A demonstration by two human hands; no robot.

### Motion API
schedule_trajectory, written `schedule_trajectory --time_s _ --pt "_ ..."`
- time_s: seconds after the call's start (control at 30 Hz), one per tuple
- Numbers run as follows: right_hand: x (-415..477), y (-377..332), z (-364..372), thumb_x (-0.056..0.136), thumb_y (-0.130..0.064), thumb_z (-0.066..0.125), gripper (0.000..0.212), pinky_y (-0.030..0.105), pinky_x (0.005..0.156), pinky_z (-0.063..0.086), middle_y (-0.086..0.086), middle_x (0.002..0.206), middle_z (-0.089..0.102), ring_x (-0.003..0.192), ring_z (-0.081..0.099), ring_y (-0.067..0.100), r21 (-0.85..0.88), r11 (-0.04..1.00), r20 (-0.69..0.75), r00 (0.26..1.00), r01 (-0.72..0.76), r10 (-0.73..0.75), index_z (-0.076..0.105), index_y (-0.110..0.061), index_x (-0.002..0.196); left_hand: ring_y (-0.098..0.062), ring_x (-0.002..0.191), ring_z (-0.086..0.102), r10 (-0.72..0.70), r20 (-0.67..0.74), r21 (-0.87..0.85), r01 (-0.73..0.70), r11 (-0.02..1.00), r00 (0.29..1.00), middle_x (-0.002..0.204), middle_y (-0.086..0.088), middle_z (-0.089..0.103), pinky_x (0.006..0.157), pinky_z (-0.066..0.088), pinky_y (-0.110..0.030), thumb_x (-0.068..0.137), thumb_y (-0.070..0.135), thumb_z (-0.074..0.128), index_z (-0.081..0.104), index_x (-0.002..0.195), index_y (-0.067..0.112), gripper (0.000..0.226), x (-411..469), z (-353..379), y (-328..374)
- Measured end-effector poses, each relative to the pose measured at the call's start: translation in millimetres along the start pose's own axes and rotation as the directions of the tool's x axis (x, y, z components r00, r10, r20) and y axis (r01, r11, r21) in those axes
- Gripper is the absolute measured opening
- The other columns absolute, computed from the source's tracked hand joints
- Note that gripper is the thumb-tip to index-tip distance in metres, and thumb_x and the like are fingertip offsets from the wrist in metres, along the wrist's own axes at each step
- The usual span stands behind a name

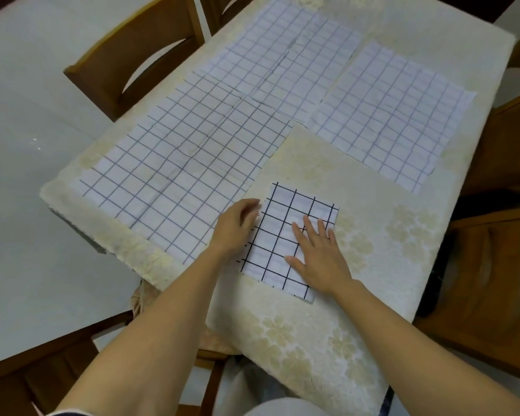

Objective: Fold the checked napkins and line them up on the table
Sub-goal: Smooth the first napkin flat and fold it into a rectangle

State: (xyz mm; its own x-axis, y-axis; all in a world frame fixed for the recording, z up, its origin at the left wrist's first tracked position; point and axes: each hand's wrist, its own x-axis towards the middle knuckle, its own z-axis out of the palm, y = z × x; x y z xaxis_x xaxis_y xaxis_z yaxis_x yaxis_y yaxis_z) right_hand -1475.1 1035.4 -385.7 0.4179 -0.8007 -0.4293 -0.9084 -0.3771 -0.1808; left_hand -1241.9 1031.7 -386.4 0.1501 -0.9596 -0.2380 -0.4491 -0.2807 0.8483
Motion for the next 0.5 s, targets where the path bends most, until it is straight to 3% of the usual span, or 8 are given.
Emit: schedule_trajectory --time_s 0.17,0.33,0.4,0.5 --pt "4.0 1.2 8.9 0.088 -0.075 0.003 0.086 0.045 0.124 -0.013 0.001 0.165 -0.025 0.15 -0.028 0.028 -0.011 1.0 -0.023 1.0 -0.008 0.008 -0.014 -0.03 0.159 -0.008 0.131 0.047 0.057 0.05 0.089 -0.062 0.994 0.997 0.145 0.01 0.055 0.108 0.035 -0.024 0.094 0.036 0.073 0.052 0.146 0.028 0.057 -1.2 5.5 -10.9" --pt "5.2 0.3 2.6 0.1 -0.066 0.027 0.079 0.041 0.124 -0.013 -0.003 0.165 -0.022 0.152 -0.024 0.025 0.061 0.998 -0.036 0.999 0.018 -0.015 -0.007 -0.029 0.161 -0.012 0.135 0.045 0.098 0.045 0.106 -0.103 0.989 0.994 0.148 0.007 0.053 0.115 0.038 -0.035 0.095 0.031 0.073 0.05 0.149 0.025 0.059 -2.6 6.4 -10.5" --pt "3.9 1.8 -0.6 0.104 -0.057 0.033 0.071 0.038 0.126 -0.006 -0.004 0.167 -0.003 0.156 -0.009 0.022 0.172 0.983 -0.154 0.987 0.071 -0.044 0.009 -0.023 0.161 -0.015 0.141 0.039 0.09 0.064 0.168 -0.1 0.981 0.994 0.153 0.003 0.048 0.118 0.035 -0.038 0.097 0.03 0.071 0.047 0.151 0.023 0.059 -2.9 9.0 -6.1" --pt "2.0 14.8 -6.4 0.106 -0.038 0.039 0.049 0.042 0.124 0.023 0.005 0.151 0.048 0.147 0.034 0.023 0.367 0.92 -0.443 0.895 0.136 0.044 0.051 -0.013 0.145 -0.03 0.15 0.029 0.223 -0.065 0.449 -0.171 0.877 0.973 0.16 -0.01 0.038 0.122 0.029 -0.045 0.101 0.023 0.064 0.05 0.148 0.014 0.05 -14.9 28.2 12.4"
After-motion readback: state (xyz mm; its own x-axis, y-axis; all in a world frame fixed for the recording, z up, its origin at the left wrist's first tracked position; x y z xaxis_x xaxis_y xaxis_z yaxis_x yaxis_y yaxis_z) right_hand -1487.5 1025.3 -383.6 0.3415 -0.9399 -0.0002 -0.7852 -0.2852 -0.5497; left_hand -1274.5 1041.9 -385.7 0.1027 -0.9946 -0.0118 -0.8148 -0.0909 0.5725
